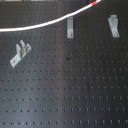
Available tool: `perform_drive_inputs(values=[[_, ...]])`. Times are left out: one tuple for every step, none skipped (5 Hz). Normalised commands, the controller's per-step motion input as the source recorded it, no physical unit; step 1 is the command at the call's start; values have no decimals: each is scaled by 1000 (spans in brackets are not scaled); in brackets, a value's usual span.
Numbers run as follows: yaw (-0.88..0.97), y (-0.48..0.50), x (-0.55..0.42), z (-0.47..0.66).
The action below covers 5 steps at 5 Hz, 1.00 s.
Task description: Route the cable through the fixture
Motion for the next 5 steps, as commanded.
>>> perform_drive_inputs(values=[[0,88,25,23],[0,47,13,0],[83,179,-664,678],[0,30,9,-1],[-363,159,-154,460]])
